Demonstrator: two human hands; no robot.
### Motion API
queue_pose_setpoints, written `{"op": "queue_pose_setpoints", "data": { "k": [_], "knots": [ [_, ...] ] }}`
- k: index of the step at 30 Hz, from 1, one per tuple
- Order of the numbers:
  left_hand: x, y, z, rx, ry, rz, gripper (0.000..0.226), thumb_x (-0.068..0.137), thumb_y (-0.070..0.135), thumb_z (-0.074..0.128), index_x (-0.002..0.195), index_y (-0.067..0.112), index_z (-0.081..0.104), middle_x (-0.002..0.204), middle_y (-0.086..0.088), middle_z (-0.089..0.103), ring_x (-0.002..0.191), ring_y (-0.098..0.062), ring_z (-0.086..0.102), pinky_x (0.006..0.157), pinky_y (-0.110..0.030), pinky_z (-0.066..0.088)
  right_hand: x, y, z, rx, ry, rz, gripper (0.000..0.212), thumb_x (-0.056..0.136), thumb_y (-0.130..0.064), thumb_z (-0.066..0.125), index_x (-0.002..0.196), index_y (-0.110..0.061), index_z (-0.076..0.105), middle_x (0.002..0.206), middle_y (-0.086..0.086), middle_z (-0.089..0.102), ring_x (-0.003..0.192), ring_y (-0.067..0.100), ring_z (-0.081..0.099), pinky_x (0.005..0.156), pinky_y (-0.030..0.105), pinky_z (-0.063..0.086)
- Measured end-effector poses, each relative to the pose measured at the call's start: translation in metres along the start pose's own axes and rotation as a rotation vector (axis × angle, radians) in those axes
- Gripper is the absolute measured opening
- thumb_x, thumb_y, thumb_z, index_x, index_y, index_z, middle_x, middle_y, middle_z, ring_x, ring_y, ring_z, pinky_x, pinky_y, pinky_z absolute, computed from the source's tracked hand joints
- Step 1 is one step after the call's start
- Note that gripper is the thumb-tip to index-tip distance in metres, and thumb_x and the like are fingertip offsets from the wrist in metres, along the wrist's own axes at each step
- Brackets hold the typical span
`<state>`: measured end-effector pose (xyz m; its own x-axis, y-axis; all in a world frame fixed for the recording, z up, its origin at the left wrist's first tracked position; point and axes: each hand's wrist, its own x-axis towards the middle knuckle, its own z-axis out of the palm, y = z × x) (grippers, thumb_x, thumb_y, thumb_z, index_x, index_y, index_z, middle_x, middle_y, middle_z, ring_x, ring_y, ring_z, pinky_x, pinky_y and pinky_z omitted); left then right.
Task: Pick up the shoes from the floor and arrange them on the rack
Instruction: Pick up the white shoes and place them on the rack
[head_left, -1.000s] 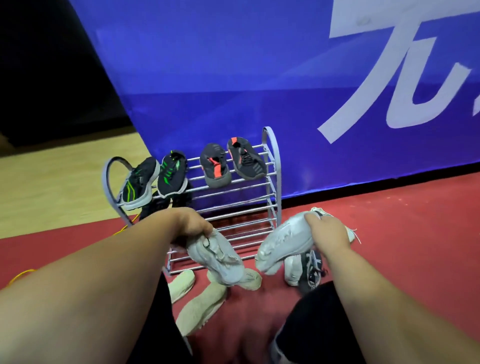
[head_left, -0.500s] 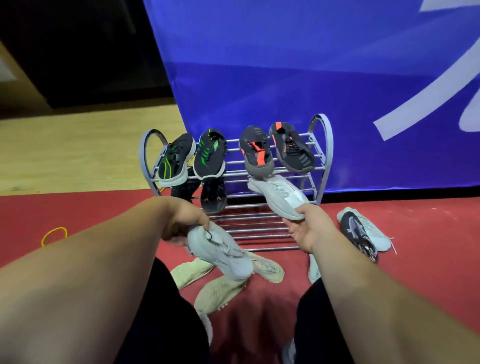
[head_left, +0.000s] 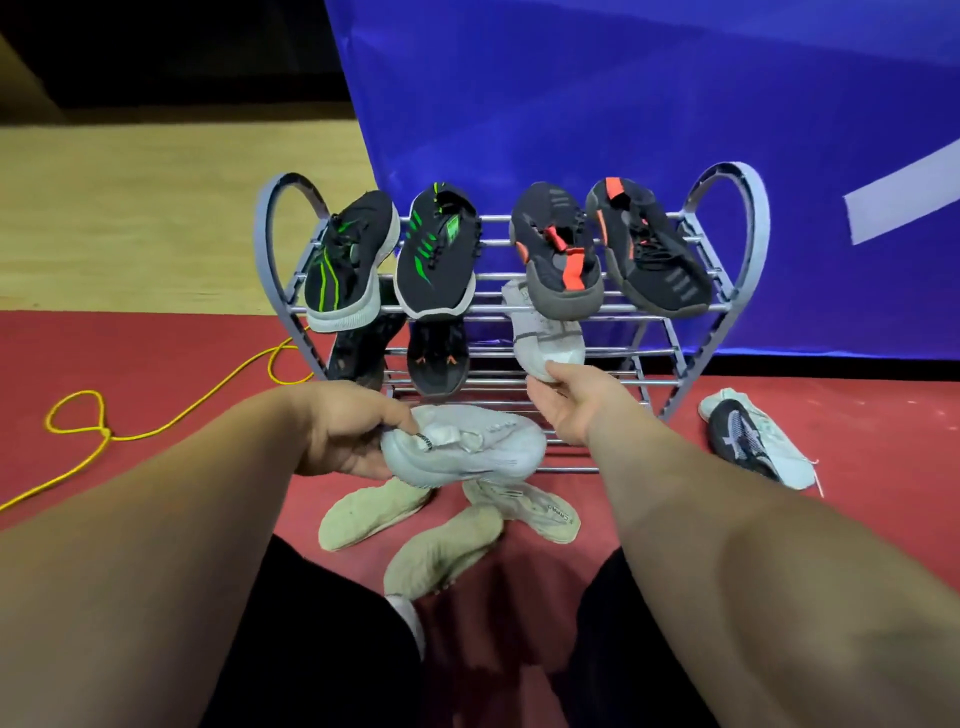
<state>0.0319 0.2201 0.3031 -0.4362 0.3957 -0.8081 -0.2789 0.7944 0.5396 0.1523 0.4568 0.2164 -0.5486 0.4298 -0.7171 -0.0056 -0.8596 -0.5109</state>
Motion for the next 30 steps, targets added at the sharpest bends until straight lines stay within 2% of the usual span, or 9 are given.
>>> {"op": "queue_pose_setpoints", "data": {
  "k": [4, 8, 10, 12, 14, 17, 25, 28, 30],
  "knots": [
    [0.017, -0.011, 0.004, -0.020, -0.152, -0.076, 0.010, 0.089, 0.009, 0.065, 0.096, 0.004, 0.069, 0.085, -0.010, 0.072, 0.064, -0.017, 0.070, 0.073, -0.031, 0.061, 0.011, 0.001, -0.002, -0.333, 0.048, 0.085, 0.025, 0.090, -0.005, 0.073, 0.114, -0.002, 0.064, 0.123, 0.014, 0.066, 0.092, 0.032, 0.074, 0.064, 0.036, 0.065],
    [0.028, 0.003, 0.026, 0.012, -0.311, -0.098, 0.011, 0.091, 0.004, 0.063, 0.096, -0.001, 0.070, 0.094, -0.018, 0.073, 0.073, -0.023, 0.074, 0.082, -0.036, 0.059, 0.004, -0.014, -0.017, -0.706, 0.260, -0.146, 0.027, 0.082, -0.015, 0.070, 0.107, -0.008, 0.064, 0.103, 0.009, 0.066, 0.069, 0.025, 0.070, 0.052, 0.029, 0.053],
    [0.032, 0.015, 0.043, 0.000, -0.380, -0.090, 0.014, 0.091, 0.004, 0.062, 0.101, -0.002, 0.070, 0.096, -0.020, 0.074, 0.076, -0.025, 0.075, 0.086, -0.038, 0.058, -0.008, -0.035, -0.030, -0.806, 0.353, -0.307, 0.016, 0.082, -0.012, 0.063, 0.098, -0.011, 0.064, 0.090, 0.009, 0.064, 0.075, 0.027, 0.061, 0.062, 0.034, 0.053],
    [0.034, 0.027, 0.062, -0.070, -0.429, -0.072, 0.022, 0.091, 0.005, 0.062, 0.110, -0.003, 0.068, 0.099, -0.020, 0.074, 0.081, -0.026, 0.076, 0.084, -0.038, 0.060, -0.024, -0.055, -0.042, -0.919, 0.415, -0.392, 0.021, 0.090, -0.005, 0.058, 0.109, -0.009, 0.067, 0.105, 0.012, 0.068, 0.103, 0.033, 0.063, 0.088, 0.038, 0.051],
    [0.033, 0.039, 0.081, -0.189, -0.464, -0.061, 0.029, 0.090, 0.003, 0.061, 0.117, -0.005, 0.065, 0.105, -0.020, 0.074, 0.086, -0.027, 0.076, 0.080, -0.038, 0.062, -0.037, -0.064, -0.059, -1.073, 0.460, -0.448, 0.024, 0.090, -0.003, 0.058, 0.110, -0.009, 0.069, 0.110, 0.012, 0.070, 0.109, 0.034, 0.063, 0.092, 0.037, 0.050],
    [0.034, 0.049, 0.105, -0.300, -0.493, -0.042, 0.047, 0.080, 0.002, 0.067, 0.125, -0.006, 0.061, 0.111, -0.021, 0.072, 0.091, -0.030, 0.075, 0.075, -0.040, 0.063, -0.038, -0.071, -0.078, -0.929, 0.510, -0.586, 0.006, 0.074, -0.021, 0.057, 0.069, -0.019, 0.056, 0.077, 0.006, 0.061, 0.078, 0.032, 0.055, 0.076, 0.041, 0.052],
    [0.051, 0.067, 0.132, -0.596, -0.481, 0.092, 0.027, 0.093, -0.003, 0.052, 0.117, -0.012, 0.060, 0.113, -0.025, 0.070, 0.097, -0.035, 0.073, 0.086, -0.046, 0.059, -0.046, -0.069, -0.069, -0.571, 0.206, -0.233, 0.037, 0.093, -0.043, 0.065, 0.121, -0.020, 0.060, 0.106, 0.003, 0.060, 0.096, 0.028, 0.071, 0.083, 0.041, 0.062],
    [0.068, 0.075, 0.145, -0.634, -0.430, 0.147, 0.025, 0.097, 0.001, 0.056, 0.120, -0.007, 0.061, 0.115, -0.020, 0.070, 0.103, -0.031, 0.071, 0.088, -0.040, 0.059, -0.038, -0.067, -0.066, -0.558, 0.109, -0.148, 0.045, 0.089, -0.053, 0.068, 0.123, -0.024, 0.064, 0.113, 0.007, 0.071, 0.093, 0.031, 0.076, 0.074, 0.038, 0.062],
    [0.080, 0.079, 0.158, -0.546, -0.329, 0.180, 0.022, 0.095, 0.011, 0.065, 0.115, 0.002, 0.064, 0.112, -0.013, 0.072, 0.094, -0.024, 0.072, 0.084, -0.034, 0.061, -0.030, -0.063, -0.064, -0.559, 0.077, -0.154, 0.028, 0.091, -0.042, 0.071, 0.112, -0.023, 0.070, 0.100, 0.005, 0.077, 0.091, 0.028, 0.076, 0.075, 0.035, 0.061]
  ]
}}
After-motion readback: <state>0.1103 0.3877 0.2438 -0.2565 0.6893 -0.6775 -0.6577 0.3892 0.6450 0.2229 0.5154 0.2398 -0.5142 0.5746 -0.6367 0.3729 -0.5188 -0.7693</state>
